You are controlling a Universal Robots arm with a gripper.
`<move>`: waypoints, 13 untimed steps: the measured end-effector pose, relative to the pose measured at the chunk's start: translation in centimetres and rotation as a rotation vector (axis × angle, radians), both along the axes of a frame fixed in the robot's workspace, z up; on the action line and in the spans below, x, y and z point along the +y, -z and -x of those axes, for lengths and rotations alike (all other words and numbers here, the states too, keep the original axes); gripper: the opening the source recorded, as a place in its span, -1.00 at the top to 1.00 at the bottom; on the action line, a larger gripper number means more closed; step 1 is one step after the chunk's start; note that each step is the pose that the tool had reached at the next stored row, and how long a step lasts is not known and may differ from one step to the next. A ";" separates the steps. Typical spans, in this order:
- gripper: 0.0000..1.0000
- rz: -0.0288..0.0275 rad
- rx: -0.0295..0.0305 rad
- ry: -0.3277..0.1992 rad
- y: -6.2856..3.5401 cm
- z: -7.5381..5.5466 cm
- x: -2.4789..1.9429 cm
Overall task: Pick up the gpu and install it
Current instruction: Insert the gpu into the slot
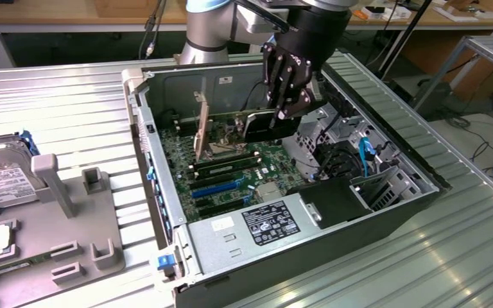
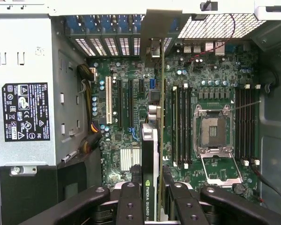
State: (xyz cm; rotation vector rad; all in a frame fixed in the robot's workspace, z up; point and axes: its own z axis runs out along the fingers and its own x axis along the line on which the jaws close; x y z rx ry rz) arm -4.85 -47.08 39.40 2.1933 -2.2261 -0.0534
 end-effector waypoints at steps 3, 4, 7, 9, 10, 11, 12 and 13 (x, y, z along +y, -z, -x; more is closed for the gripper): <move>0.47 0.0000 0.0000 0.000 0.00 0.0 0.00; 0.47 -0.0001 -0.0001 0.000 0.04 0.0 0.01; 0.47 0.0000 0.0000 0.000 0.68 0.0 0.00; 0.47 0.0001 0.0000 0.002 0.96 0.0 0.01; 0.47 0.0002 0.0001 0.004 1.06 0.0 0.02; 0.47 0.0002 0.0000 0.008 1.20 0.0 0.04; 0.47 0.0000 0.0000 0.012 1.41 0.0 0.05; 0.47 0.0000 0.0000 0.015 1.57 0.0 0.05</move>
